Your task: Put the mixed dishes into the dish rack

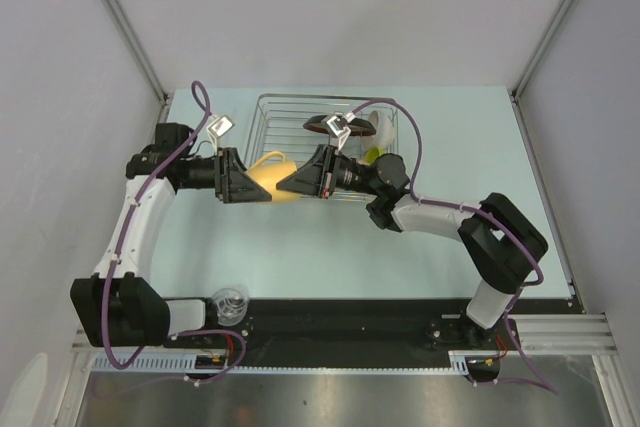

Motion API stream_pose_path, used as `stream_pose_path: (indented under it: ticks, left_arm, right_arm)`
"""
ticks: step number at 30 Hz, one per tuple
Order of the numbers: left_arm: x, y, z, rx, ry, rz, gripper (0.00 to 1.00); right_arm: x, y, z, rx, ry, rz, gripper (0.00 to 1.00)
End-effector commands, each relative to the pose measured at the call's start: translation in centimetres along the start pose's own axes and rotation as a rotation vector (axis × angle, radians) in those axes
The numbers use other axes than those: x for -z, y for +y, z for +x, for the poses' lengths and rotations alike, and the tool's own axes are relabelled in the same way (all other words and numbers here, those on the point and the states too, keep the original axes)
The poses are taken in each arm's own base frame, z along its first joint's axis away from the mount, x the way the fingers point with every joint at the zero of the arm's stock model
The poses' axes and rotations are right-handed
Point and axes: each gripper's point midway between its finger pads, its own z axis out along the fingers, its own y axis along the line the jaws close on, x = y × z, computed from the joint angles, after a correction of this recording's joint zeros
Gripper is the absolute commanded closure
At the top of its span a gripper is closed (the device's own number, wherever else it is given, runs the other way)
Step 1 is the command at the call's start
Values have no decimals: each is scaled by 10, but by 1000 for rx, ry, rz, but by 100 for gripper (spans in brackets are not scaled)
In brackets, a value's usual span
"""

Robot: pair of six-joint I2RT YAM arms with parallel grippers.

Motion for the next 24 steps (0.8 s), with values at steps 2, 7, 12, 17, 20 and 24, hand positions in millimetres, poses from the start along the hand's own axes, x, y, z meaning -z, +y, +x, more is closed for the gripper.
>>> stream_pose_path:
  ticks: [2, 7, 12, 17, 20, 24]
  left_arm:
    - [2, -45, -14, -107, -34, 203, 73]
    - [2, -44, -15, -111, -34, 193, 100]
    - [3, -44, -25, -154, -42, 184, 100]
    - [5, -43, -32, -164, -53, 177, 100]
    - [7, -38, -35, -166, -63, 160, 100]
    - [14, -21, -41, -175, -86, 111, 100]
  right_arm:
    - [-7, 45, -12, 130, -57, -188, 100]
    - [-1, 38, -10, 102, -45, -167, 96]
    - [13, 25, -13, 34, -23, -129, 73]
    - [20, 21, -18, 39, -30, -112, 57]
    - [23, 17, -19, 24, -20, -101, 48]
    - [34, 19, -21, 31, 10, -94, 45]
